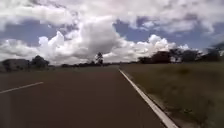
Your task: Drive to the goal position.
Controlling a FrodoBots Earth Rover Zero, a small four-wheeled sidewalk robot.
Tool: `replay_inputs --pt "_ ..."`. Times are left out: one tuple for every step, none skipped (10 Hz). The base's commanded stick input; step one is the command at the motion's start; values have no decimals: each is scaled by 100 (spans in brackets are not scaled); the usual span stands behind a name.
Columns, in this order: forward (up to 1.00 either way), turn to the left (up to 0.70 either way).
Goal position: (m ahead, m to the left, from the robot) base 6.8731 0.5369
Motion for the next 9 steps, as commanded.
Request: replay_inputs --pt "100 4" --pt "100 2" --pt "100 0" --pt "100 0" --pt "100 0" --pt "100 0" --pt "100 0" --pt "100 0" --pt "100 0"
